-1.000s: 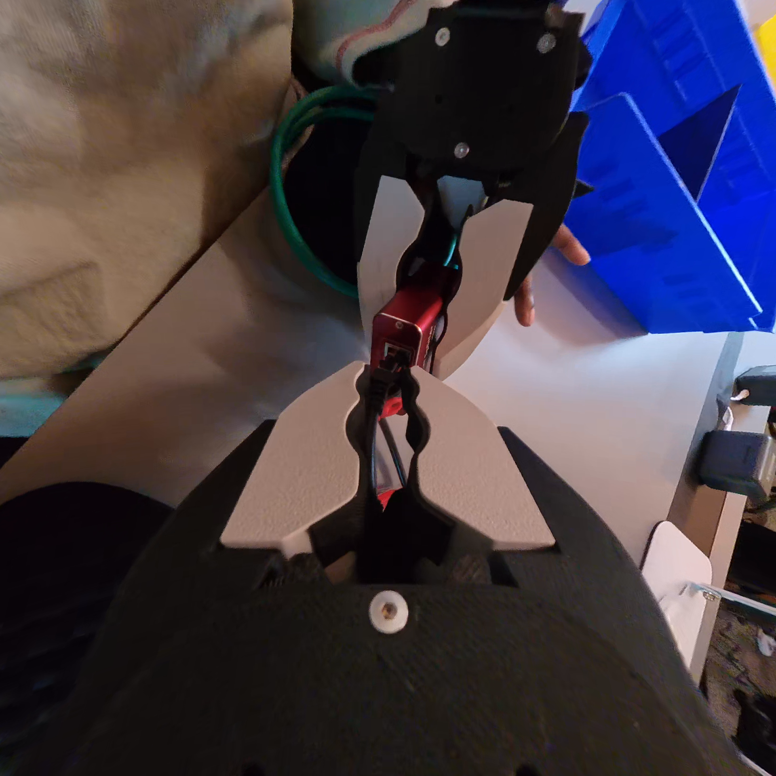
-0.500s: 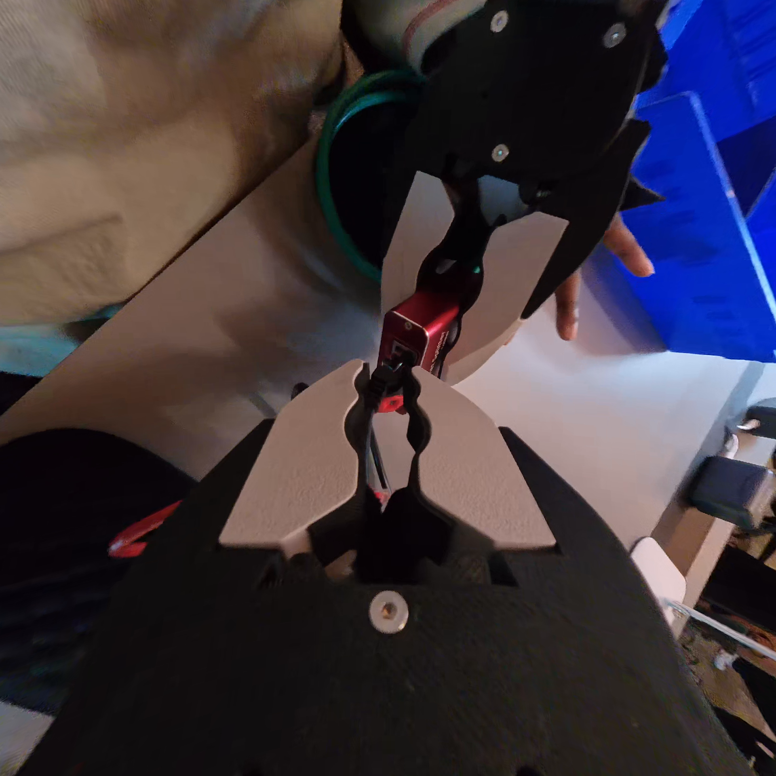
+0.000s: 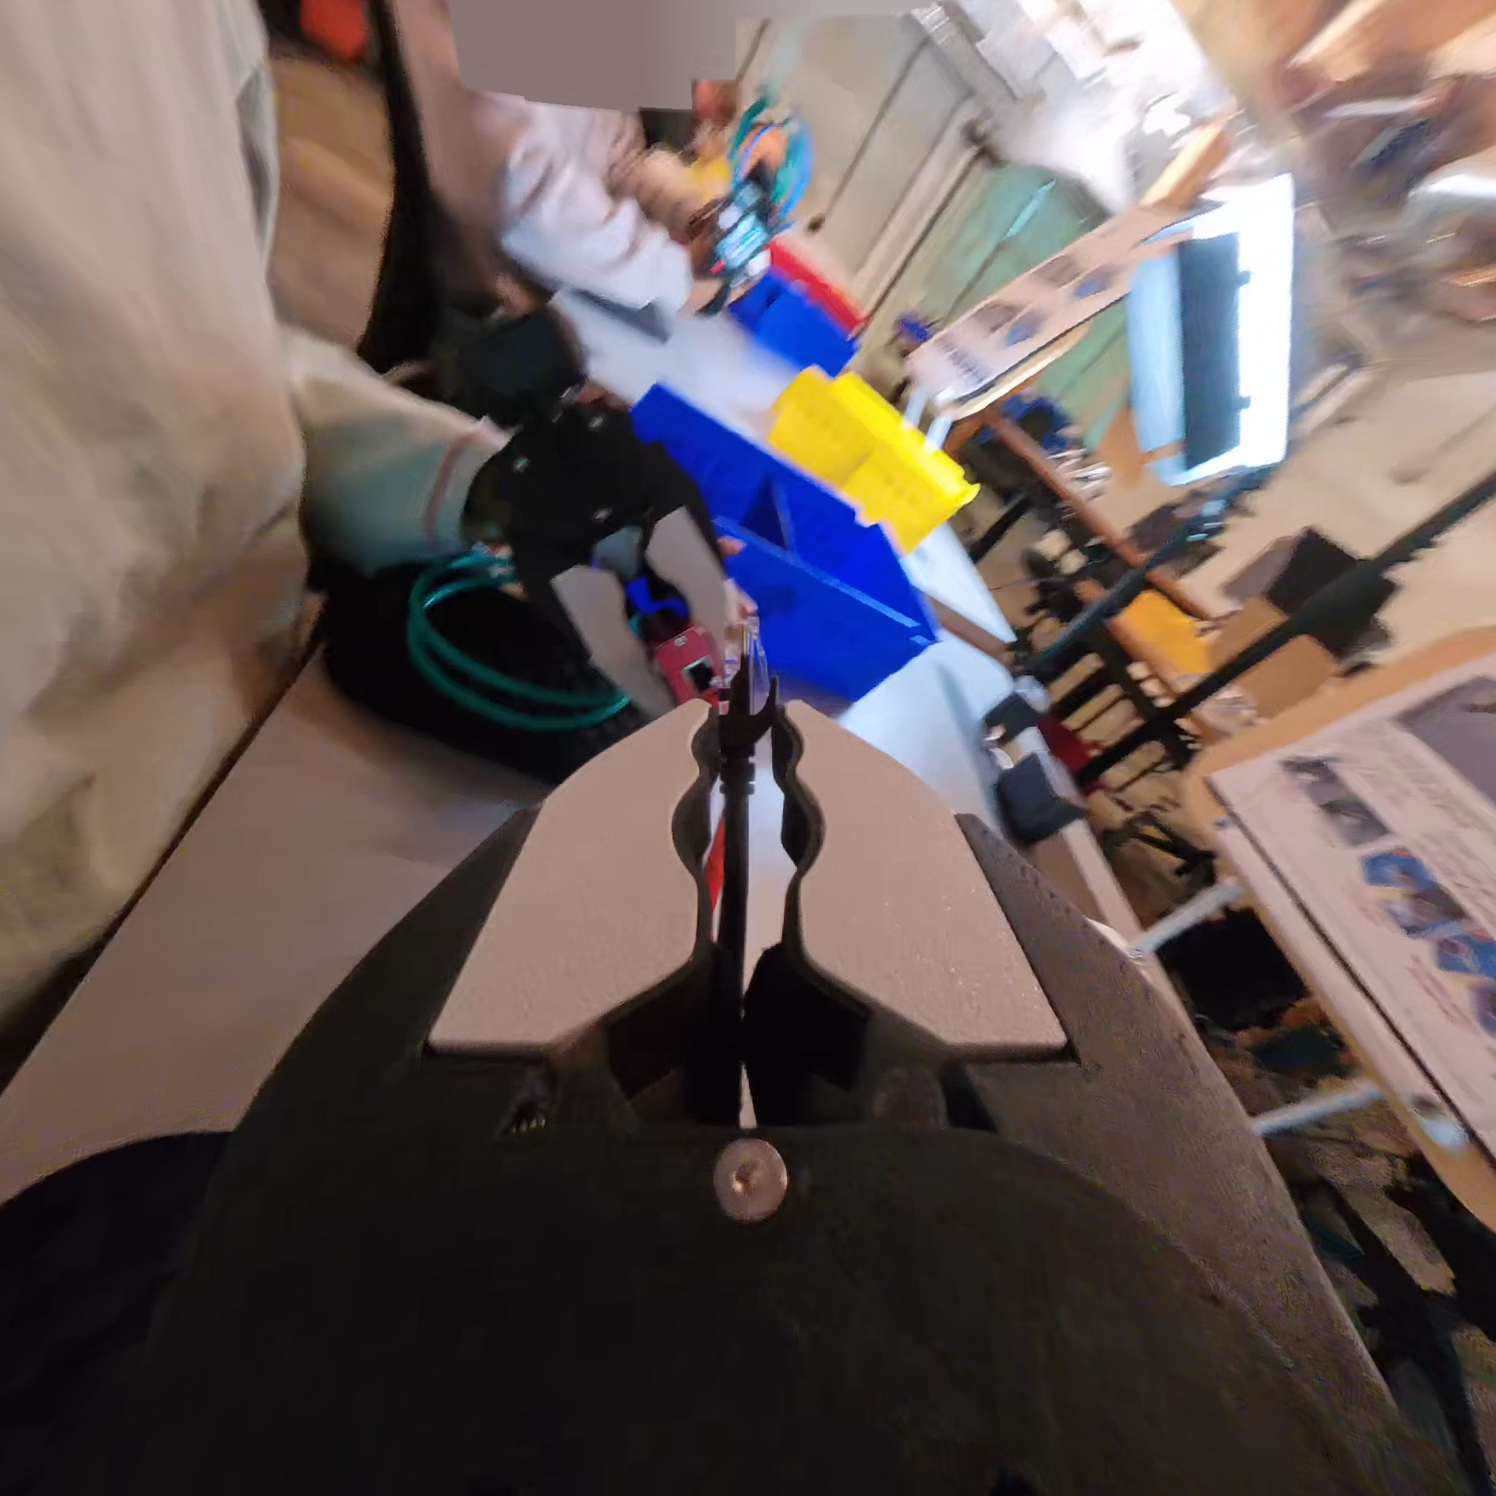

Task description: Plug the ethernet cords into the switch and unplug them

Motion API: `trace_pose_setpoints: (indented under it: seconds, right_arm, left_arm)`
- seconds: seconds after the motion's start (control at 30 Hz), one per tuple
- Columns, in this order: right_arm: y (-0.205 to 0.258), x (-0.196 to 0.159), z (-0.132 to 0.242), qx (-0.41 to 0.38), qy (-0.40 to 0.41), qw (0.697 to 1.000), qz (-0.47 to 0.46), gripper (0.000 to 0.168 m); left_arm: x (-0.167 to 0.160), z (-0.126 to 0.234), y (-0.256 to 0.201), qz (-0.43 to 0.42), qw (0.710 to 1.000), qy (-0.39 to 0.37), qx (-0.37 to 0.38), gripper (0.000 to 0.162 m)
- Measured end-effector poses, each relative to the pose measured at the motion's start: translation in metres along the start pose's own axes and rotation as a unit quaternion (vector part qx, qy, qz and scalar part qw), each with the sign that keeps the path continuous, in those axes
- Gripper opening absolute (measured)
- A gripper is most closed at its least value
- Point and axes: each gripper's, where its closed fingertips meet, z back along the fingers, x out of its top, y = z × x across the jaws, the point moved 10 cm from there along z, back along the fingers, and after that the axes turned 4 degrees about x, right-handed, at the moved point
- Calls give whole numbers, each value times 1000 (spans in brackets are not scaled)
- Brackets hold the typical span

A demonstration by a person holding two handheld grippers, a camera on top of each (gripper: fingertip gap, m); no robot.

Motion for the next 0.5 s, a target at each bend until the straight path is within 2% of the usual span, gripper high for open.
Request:
trace_pose_setpoints:
  seconds: [0.13,0.23,0.3,0.4,0.5]
  right_arm:
    - [3,14,36,-86,-64,994,-5,12]
    - [8,24,60,-122,-104,987,-8,12]
    - [13,28,73,-156,-83,984,-3,12]
    - [16,35,98,-222,-35,974,5,12]
    - [12,43,130,-318,33,947,18,12]
  left_arm:
    - [-3,-5,1,12,999,34,18,29]
    - [-15,-10,5,78,993,77,33,29]
    - [-21,-10,6,96,992,67,35,29]
    - [-19,-8,0,50,997,48,27,28]
    - [-16,-9,-6,33,998,43,21,28]
